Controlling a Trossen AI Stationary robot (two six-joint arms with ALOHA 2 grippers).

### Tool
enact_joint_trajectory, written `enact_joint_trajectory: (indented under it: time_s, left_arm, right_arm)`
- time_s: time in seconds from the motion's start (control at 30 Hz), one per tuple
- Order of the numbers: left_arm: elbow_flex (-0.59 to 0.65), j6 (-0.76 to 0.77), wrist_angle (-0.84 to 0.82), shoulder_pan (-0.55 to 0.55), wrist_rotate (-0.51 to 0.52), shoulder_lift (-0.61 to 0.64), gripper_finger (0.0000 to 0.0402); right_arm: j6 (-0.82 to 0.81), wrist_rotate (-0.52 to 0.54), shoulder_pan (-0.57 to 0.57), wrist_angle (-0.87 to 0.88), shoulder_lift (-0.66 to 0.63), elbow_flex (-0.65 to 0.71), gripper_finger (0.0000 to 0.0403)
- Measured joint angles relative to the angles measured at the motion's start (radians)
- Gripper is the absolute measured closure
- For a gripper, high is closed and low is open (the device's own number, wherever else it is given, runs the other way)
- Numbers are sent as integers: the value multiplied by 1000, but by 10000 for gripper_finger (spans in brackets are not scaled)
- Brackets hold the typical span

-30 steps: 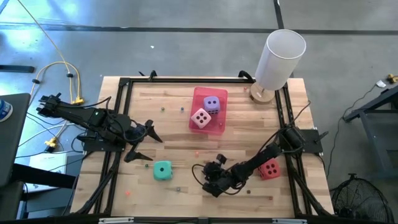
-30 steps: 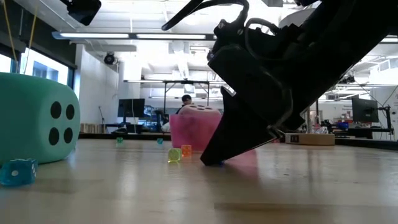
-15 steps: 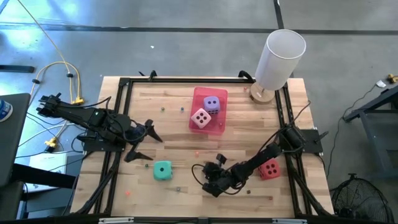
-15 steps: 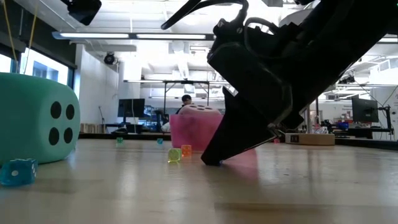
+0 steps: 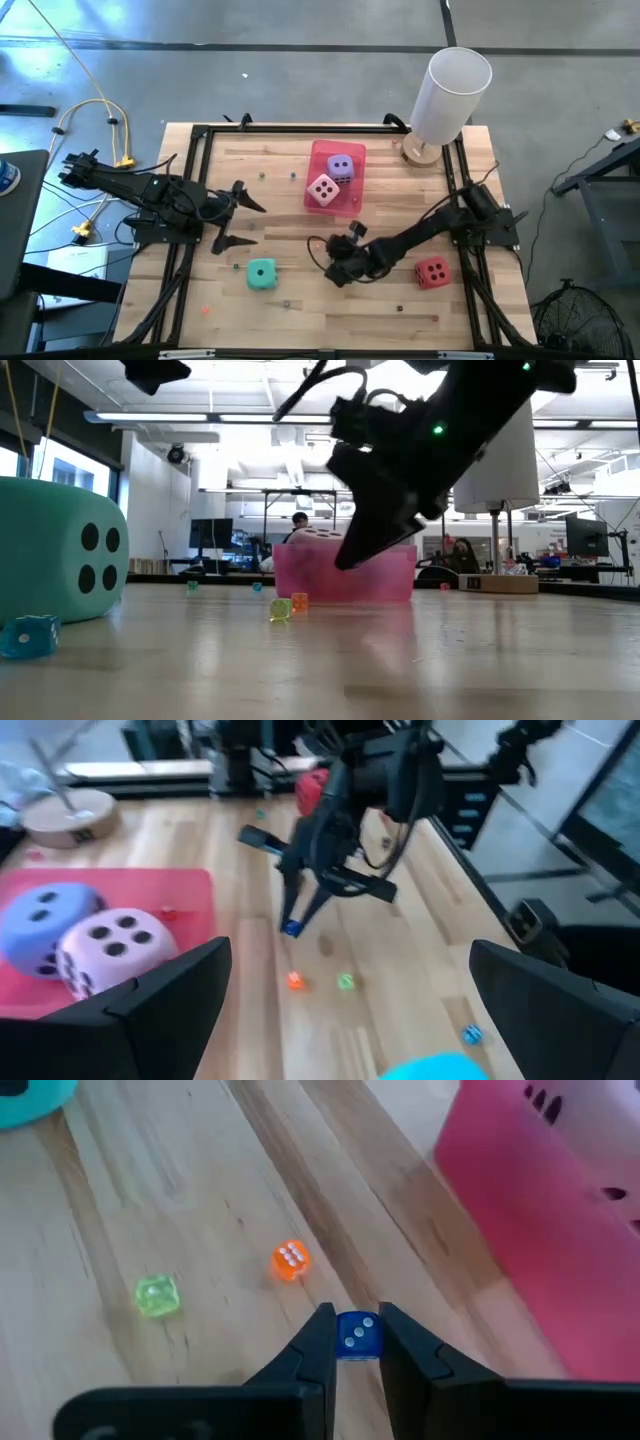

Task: Pick & Place Dice
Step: Put the small blue die into the red bin

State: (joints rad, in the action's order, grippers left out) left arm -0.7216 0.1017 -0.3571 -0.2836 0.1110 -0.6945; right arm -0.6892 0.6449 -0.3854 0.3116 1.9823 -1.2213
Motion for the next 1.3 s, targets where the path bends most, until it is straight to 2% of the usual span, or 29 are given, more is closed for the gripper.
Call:
enact_joint_trajectory:
  time_s: [0.23, 0.33, 0.53, 0.6, 0.73, 0.87, 1.0, 1.2, 1.3]
  left_arm:
    - [0, -43, 34, 6, 106, 0, 2]
    - [0, -81, 67, 21, 110, -1, 2]
    - [-1, -87, 81, 66, 110, -8, 2]
    - [-1, -93, 86, 89, 110, -10, 2]
    - [-1, -112, 152, 138, 111, -15, 2]
    - [-1, -112, 181, 176, 112, -16, 2]
    - [5, -153, 174, 211, 109, -33, 2]
    - [14, -158, 196, 249, 108, -87, 2]
    - [14, -157, 236, 257, 107, -97, 2]
  right_arm:
    - [78, 1, 68, 37, -22, -4, 364]
    - [168, 16, 87, 66, -21, -19, 364]
    - [332, 196, 144, 276, -40, -153, 364]
    - [371, 221, 180, 275, -55, -184, 364]
    - [370, 210, 250, 298, -107, -188, 364]
    - [183, 185, 319, 557, -146, -182, 364]
    - [69, 97, 392, 656, -156, -182, 364]
    - [113, -51, 448, 565, -145, -123, 364]
    - [123, -51, 460, 506, -145, -101, 364]
